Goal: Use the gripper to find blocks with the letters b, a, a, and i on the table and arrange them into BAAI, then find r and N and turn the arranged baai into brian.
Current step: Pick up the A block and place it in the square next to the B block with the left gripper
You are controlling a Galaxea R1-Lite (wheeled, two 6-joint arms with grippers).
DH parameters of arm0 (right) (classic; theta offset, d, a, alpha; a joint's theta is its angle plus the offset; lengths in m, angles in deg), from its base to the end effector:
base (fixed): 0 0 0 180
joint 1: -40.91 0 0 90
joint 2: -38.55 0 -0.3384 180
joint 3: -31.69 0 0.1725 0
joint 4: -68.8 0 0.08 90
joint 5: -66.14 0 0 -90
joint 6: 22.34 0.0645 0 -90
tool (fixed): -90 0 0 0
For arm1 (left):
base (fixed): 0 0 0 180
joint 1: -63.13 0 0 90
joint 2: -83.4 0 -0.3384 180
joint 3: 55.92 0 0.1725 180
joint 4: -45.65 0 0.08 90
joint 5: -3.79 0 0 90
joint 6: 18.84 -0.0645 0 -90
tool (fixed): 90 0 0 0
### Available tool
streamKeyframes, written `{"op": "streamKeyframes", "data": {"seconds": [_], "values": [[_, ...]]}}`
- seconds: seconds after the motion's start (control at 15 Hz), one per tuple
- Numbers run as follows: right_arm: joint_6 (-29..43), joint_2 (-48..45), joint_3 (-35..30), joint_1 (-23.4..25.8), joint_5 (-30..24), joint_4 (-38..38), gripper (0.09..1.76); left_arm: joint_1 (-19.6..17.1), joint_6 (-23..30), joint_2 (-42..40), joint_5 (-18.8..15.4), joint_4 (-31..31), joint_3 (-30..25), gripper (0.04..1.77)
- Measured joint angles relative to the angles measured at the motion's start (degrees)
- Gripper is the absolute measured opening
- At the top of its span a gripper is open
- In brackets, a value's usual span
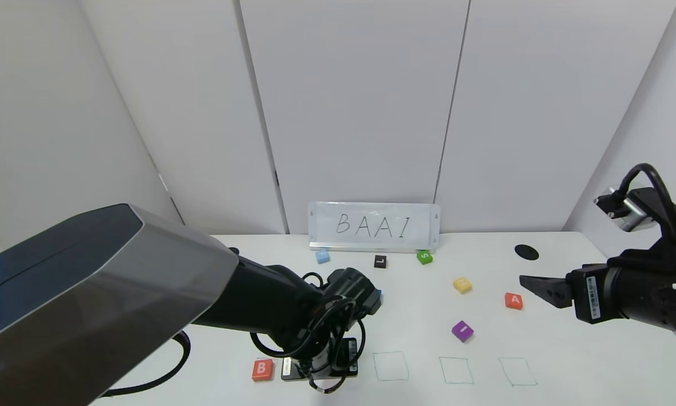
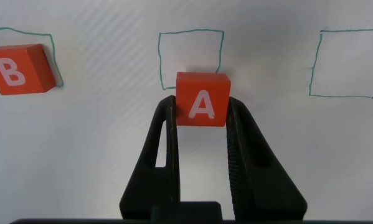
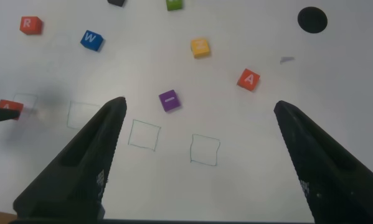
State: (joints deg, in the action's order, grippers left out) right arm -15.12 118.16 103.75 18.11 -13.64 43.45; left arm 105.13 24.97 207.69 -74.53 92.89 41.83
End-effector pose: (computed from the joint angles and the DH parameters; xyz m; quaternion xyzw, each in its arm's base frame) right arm 0.2169 0.0787 0.2323 -0.0203 0.2776 0.0878 0.9565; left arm 0.2948 -0.2479 0.0650 -0.0365 0.5750 0.0058 0.8173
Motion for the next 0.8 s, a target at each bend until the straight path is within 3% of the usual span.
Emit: {"op": "streamKeyframes", "data": {"seconds": [0.8], "values": [[0.00,-0.04,-0.23,-0.22,-0.02,0.02,1.71,-0.16,-0.60,1.46,0.48,-2.01,-0.67,0.50]]}}
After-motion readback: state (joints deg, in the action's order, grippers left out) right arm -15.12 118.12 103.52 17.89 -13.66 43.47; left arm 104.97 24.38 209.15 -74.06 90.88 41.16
